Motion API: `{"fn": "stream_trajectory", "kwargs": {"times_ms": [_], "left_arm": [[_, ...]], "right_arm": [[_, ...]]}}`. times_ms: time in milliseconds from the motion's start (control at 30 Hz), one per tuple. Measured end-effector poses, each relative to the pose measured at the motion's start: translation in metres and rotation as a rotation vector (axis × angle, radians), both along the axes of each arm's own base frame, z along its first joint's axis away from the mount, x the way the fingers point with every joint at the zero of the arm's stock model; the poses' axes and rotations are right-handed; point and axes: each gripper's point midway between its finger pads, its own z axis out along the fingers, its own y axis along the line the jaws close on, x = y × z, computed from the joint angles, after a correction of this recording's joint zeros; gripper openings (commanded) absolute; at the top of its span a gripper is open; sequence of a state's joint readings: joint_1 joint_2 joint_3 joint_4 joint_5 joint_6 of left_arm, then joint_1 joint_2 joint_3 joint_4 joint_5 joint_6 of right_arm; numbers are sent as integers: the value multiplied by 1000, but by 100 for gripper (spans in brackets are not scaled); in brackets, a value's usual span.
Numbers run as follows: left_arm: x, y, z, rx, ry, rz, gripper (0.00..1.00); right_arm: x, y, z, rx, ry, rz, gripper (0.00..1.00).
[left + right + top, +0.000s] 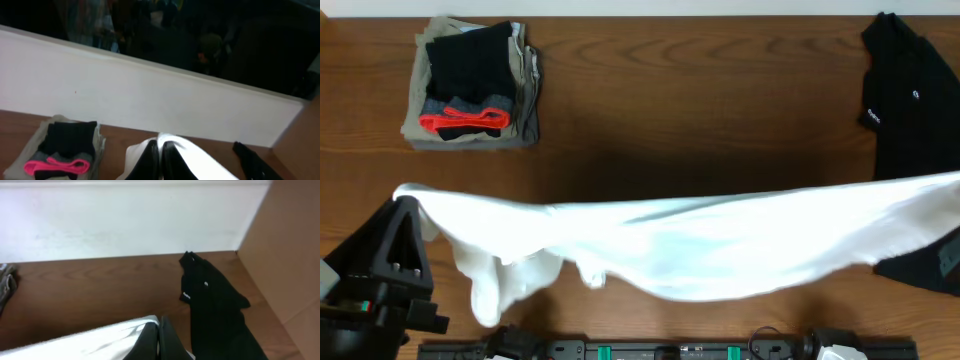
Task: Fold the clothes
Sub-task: 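Lift the T-shirt with both grippers and stretch it across the table, then lay the T-shirt flat on the table and release both grippers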
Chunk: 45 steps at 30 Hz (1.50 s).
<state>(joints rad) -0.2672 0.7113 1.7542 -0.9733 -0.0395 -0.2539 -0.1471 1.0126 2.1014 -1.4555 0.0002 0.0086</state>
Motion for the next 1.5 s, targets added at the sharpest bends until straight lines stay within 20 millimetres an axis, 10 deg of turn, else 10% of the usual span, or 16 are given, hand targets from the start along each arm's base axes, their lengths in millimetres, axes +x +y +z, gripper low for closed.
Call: {"fn": "stream_trajectory", "kwargs": {"times_ms": [233, 433, 1033, 1500], "left_arm": [[26, -8, -16, 23, 82, -7, 6], [106, -30, -60, 82, 302, -7, 6], [354, -99, -256, 174, 644, -10, 6], [471, -131, -361, 137, 478, -12, 6]], "right_arm": [[27, -4, -12, 9, 78, 2, 1], [86, -12, -54, 41, 278, 6, 1], [280, -37, -224, 114, 647, 27, 1], [416, -46, -373, 132, 582, 71, 1]]}}
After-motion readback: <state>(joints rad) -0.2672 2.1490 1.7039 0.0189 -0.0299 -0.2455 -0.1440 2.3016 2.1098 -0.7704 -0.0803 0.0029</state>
